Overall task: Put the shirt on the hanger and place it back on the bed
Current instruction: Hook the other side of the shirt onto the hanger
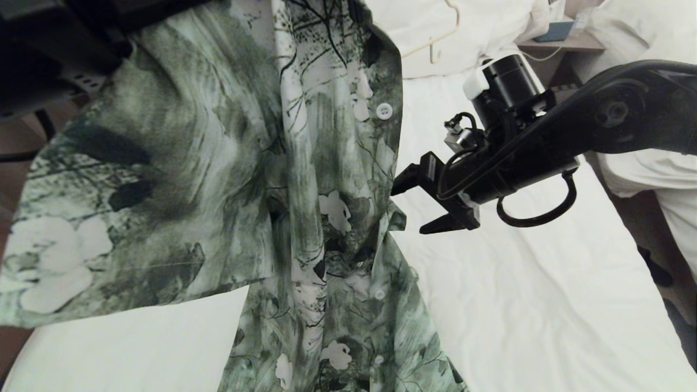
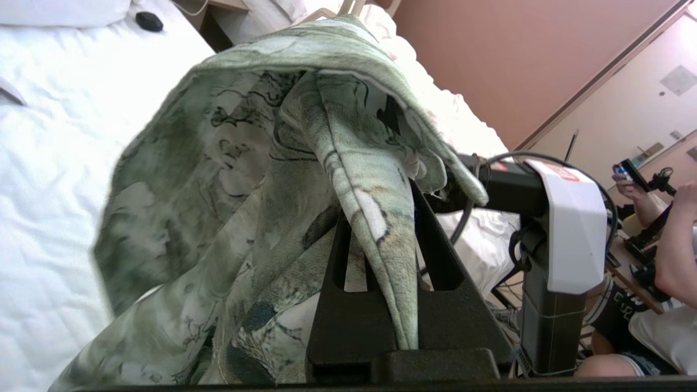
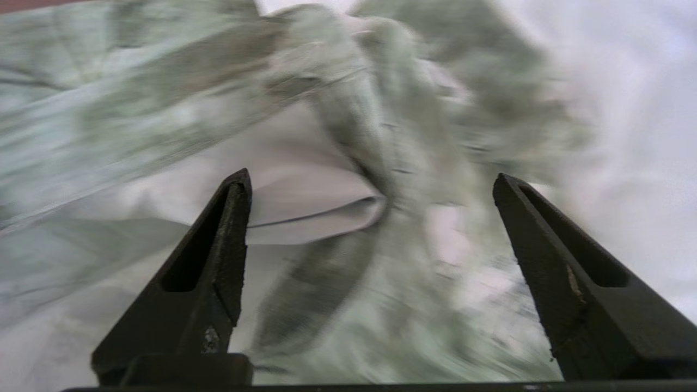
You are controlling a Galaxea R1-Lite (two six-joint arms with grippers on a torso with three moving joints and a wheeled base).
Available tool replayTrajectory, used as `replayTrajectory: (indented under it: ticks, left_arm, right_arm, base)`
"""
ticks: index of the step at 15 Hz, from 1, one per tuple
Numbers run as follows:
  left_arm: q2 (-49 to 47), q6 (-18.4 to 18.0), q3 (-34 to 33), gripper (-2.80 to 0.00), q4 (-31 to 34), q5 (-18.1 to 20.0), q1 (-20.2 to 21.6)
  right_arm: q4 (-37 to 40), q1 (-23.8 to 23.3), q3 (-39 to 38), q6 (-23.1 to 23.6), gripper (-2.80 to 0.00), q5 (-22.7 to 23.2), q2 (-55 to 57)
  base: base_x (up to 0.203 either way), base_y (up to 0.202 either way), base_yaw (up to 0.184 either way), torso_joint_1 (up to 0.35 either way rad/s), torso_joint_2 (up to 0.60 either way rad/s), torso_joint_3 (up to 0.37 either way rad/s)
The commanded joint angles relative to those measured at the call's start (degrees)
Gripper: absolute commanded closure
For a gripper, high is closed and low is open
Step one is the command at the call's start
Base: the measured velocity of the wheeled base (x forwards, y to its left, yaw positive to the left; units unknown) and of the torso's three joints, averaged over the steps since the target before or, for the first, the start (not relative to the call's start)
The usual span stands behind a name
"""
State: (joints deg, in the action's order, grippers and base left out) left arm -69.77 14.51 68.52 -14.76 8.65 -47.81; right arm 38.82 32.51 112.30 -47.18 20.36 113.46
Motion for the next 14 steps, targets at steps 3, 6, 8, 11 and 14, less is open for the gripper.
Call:
replayTrajectory:
  ticks: [3,6,8,11,14]
  left_arm:
    - [-1.2,0.1,0.4,0.00,-0.2,0.1,-0.1]
    - [-1.9,0.1,0.6,0.00,-0.2,0.1,-0.1]
    - [-2.2,0.1,0.6,0.00,-0.2,0.1,0.0]
    - [-2.7,0.1,1.1,0.00,-0.2,0.1,0.0]
    - [-2.7,-0.5,1.3,0.00,-0.2,0.1,0.0]
  right_arm:
    - [2.0,-1.5,0.2,0.5,-2.80,0.3,-0.7]
    - [2.0,-1.3,0.2,0.4,-2.80,1.1,-0.6]
    - [2.6,-1.4,0.2,0.5,-2.80,1.2,-1.2]
    - [4.6,-1.4,-0.1,0.5,-2.80,1.1,-1.7]
    - [4.4,-1.7,-0.2,0.5,-2.80,1.0,-1.3]
  base:
    - [0.000,0.000,0.000,0.000,0.00,0.000]
    - [0.000,0.000,0.000,0.000,0.00,0.000]
    - [0.000,0.000,0.000,0.000,0.00,0.000]
    - [0.000,0.000,0.000,0.000,0.00,0.000]
    - [0.000,0.000,0.000,0.000,0.00,0.000]
